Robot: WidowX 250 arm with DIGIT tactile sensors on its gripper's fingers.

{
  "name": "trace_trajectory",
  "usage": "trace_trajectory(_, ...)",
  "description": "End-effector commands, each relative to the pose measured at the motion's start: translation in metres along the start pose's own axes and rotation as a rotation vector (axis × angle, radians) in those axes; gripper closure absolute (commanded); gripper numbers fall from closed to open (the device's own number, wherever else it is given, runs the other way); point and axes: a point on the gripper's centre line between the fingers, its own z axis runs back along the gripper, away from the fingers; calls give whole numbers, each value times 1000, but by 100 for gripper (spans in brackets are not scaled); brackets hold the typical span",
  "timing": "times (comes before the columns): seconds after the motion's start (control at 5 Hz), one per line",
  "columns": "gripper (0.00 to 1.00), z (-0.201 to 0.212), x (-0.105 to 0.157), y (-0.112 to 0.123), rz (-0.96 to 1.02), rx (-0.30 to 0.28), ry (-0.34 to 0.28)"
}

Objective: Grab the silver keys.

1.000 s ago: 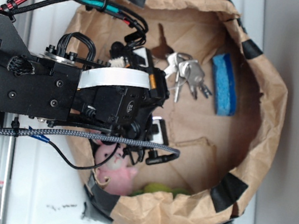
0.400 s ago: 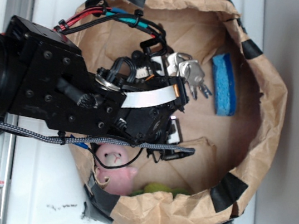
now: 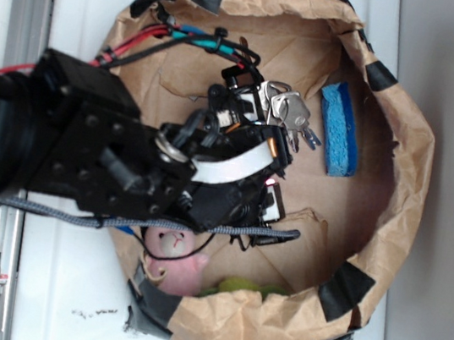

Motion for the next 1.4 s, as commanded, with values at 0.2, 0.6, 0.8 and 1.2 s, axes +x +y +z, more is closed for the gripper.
trace_trajectory(0.2,0,-21,18,25,12,95,-45)
trace_trajectory(0.6,100,-21,12,27,-3,82,-48)
trace_trajectory(0.8,100,-19,11,29,-6,77,-56)
trace_trajectory(1.2,100,-17,17,22,-11,75,-67)
